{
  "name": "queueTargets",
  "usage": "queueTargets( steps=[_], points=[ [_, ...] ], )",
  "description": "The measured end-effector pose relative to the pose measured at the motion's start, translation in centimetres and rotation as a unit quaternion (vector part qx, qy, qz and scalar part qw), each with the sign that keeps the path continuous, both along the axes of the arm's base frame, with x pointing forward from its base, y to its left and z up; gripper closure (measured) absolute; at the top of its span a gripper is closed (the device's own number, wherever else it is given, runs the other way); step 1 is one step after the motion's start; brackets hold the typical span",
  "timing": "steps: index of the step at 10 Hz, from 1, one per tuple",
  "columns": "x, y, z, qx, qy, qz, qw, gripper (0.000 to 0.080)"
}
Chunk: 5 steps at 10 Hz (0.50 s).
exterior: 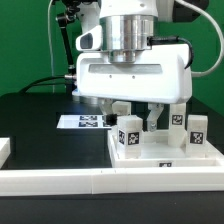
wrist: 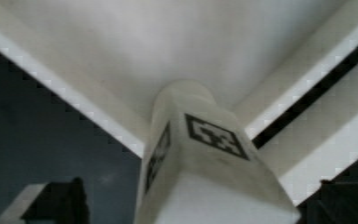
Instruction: Assemble square table
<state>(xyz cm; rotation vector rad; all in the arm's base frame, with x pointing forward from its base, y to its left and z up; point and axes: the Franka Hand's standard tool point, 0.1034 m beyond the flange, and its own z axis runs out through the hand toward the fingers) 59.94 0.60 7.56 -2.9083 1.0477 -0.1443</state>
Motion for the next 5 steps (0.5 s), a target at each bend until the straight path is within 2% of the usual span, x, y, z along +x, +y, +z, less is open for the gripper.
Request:
queueTargets(
  steps=[2,5],
  points=[
    [-0.01,-0.03,-0.02,-0.006,0.000,0.053,0.999,0.0151],
    [0.22,-0.01,0.06,-0.025,-0.011,0.197,0.980,0.0151]
  ],
)
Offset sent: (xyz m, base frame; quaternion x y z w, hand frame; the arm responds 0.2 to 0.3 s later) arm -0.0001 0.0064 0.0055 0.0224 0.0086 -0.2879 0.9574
